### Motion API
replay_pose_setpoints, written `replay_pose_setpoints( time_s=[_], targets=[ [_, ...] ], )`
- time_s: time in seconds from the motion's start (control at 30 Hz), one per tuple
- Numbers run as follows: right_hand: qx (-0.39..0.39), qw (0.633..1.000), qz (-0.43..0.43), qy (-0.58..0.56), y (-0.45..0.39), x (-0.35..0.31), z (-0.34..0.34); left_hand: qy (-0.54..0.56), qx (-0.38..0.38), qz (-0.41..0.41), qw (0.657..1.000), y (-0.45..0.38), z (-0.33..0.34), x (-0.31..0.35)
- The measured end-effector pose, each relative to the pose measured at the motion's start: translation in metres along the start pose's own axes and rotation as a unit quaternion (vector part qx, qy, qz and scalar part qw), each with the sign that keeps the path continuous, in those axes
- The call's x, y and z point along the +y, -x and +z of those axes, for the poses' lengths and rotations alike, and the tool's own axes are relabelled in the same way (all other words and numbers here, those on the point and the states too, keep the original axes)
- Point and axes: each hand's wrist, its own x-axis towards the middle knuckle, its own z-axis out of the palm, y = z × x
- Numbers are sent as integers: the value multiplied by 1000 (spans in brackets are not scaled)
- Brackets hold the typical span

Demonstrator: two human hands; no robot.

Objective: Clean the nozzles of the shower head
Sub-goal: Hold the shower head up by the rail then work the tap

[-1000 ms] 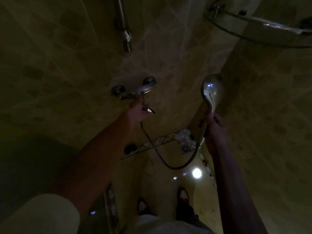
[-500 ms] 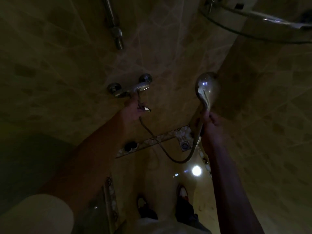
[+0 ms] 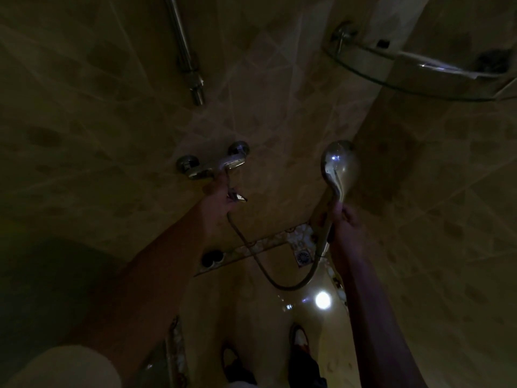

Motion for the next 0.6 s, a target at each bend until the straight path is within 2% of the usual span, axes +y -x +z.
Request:
replay_pose_setpoints(
  time_s=[0.07, 0.2, 0.4, 0.6],
  targets=[
    [-2, 1000, -5, -3, 0, 0, -1, 54, -13, -11, 998, 3, 4, 3],
    [-9, 1000, -18, -3, 1, -1, 0, 68, -14, -15, 997, 2, 4, 5],
    [-4, 999, -36, 7, 0, -2, -1, 102, 52, 7, 993, -3, 5, 3],
    [3, 999, -43, 6, -2, -4, 3, 92, 24, 6, 995, -7, 3, 1]
  ],
)
